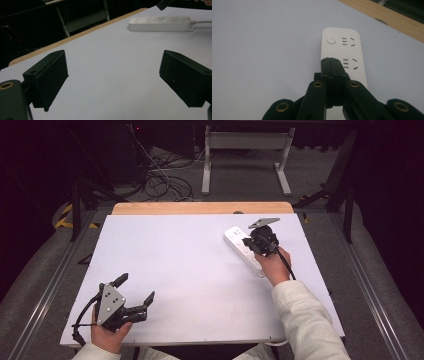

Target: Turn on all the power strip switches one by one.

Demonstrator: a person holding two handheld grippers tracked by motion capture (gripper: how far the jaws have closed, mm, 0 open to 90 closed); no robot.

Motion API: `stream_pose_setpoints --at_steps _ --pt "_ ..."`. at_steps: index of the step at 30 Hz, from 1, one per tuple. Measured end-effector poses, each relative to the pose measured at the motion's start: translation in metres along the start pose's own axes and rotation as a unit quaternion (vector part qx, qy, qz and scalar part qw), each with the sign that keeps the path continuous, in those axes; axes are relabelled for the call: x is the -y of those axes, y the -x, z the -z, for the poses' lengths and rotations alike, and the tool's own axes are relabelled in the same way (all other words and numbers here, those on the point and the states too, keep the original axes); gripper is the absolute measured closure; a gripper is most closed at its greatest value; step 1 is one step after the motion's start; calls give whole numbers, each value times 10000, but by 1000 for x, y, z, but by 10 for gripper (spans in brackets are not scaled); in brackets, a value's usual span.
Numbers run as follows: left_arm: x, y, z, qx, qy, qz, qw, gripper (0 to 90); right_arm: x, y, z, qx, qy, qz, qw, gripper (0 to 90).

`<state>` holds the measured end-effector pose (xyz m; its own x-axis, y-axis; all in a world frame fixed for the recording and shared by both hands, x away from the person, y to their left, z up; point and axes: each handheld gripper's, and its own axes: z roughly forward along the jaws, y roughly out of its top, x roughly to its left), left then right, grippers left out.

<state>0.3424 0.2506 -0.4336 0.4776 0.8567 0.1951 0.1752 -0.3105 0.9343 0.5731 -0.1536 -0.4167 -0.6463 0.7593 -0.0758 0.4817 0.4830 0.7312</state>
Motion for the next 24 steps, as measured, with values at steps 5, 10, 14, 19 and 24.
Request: stream_pose_setpoints --at_steps 5,10,14,19,24 --pt "0 0 0 10 0 29 10000 85 5 3 -11 -2 -164 -76 9998 900" --pt "0 -1 0 12 -4 20 10000 85 9 4 -19 -24 -276 -140 9995 900" --pt "1 -1 0 20 -14 33 10000 85 13 5 -23 -21 -361 -170 9992 900" --pt "1 -1 0 16 -12 33 10000 85 15 7 -24 -11 -407 -211 9989 900" --pt "1 -1 0 8 -6 21 10000 85 17 6 -26 -16 -447 -181 9988 900"
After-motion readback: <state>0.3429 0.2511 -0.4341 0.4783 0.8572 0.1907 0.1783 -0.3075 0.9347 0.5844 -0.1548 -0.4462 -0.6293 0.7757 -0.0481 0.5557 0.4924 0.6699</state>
